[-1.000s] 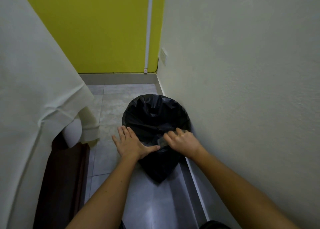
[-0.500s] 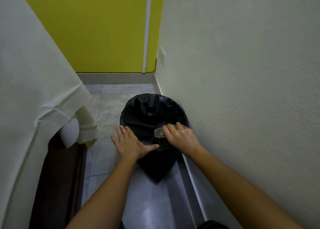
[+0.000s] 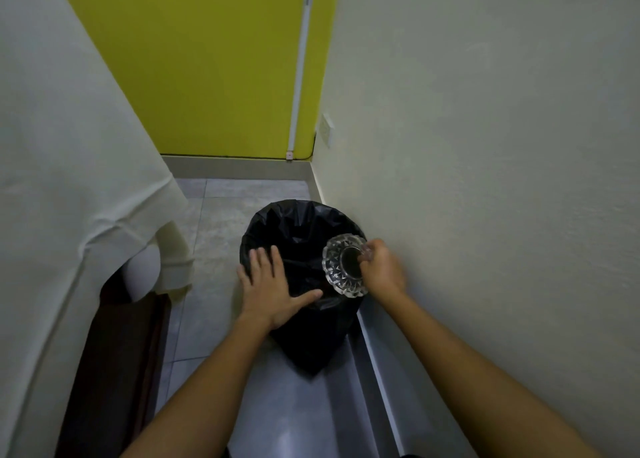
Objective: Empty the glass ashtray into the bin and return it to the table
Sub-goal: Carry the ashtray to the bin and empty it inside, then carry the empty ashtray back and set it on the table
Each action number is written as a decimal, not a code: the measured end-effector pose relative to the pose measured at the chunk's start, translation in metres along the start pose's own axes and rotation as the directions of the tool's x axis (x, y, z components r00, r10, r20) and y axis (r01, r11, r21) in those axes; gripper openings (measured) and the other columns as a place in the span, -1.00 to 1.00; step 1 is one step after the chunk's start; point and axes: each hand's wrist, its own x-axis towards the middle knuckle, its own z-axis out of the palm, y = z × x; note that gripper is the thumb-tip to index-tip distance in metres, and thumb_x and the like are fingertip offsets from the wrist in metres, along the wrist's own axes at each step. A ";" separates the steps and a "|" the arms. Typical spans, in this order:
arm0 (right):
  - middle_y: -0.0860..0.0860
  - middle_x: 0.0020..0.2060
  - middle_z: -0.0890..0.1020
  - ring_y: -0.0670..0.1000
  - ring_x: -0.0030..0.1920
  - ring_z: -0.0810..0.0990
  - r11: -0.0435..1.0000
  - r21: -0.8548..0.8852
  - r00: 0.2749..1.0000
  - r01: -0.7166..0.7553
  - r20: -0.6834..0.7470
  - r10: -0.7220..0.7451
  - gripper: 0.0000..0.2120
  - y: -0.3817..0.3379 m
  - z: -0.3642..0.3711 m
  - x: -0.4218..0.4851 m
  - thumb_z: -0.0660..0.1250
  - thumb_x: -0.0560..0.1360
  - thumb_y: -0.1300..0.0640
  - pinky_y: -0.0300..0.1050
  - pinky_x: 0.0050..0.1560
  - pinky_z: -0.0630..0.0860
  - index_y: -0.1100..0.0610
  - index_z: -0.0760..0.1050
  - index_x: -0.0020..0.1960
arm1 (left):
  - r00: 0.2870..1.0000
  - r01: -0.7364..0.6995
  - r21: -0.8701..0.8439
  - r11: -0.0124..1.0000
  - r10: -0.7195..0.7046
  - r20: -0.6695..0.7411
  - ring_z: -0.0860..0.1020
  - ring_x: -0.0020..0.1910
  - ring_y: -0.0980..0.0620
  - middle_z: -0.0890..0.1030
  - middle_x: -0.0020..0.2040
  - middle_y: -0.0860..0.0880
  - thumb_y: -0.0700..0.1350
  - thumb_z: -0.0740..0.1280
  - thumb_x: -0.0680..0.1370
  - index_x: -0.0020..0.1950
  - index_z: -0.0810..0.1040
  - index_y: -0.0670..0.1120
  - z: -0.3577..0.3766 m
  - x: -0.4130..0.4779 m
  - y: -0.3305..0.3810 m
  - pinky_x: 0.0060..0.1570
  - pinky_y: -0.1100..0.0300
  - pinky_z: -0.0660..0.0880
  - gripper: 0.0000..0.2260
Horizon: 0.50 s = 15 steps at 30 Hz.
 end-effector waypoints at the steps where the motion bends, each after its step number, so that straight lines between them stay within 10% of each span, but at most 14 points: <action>1: 0.15 -0.02 0.65 0.25 -0.06 0.64 0.989 0.136 0.998 -0.059 0.038 0.055 -0.78 0.002 -0.002 0.002 0.28 0.53 0.17 0.10 -0.05 0.61 0.10 0.47 0.17 | 0.996 -0.094 -0.004 0.996 0.094 0.004 -0.22 0.59 -0.15 -0.19 0.61 -0.20 0.48 0.20 0.39 0.57 -0.32 -0.19 -0.003 0.001 0.004 0.49 -0.19 -0.28 0.13; 7: 0.19 0.07 0.60 0.15 -0.21 0.62 0.707 0.631 0.929 -0.318 0.355 0.101 -0.69 -0.003 -0.023 -0.005 0.39 0.46 0.31 -0.06 -0.54 0.61 0.21 0.45 0.18 | 0.958 -0.284 -0.136 0.949 0.288 0.010 -0.04 0.60 0.01 -0.04 0.63 -0.06 0.35 0.46 0.28 0.59 -0.26 -0.17 -0.016 0.010 0.037 0.51 -0.15 -0.25 0.24; 15: 0.02 0.13 0.59 0.05 0.04 0.62 0.732 0.631 0.832 -0.258 0.530 -0.163 -0.42 -0.013 -0.073 -0.013 0.37 0.50 0.29 0.03 -0.07 0.64 -0.10 0.23 0.38 | 0.967 -0.255 -0.337 0.906 0.238 -0.092 0.34 0.42 -0.04 0.45 0.37 0.02 0.27 0.54 0.19 0.51 0.18 0.01 -0.058 -0.005 0.056 0.52 -0.17 0.01 0.00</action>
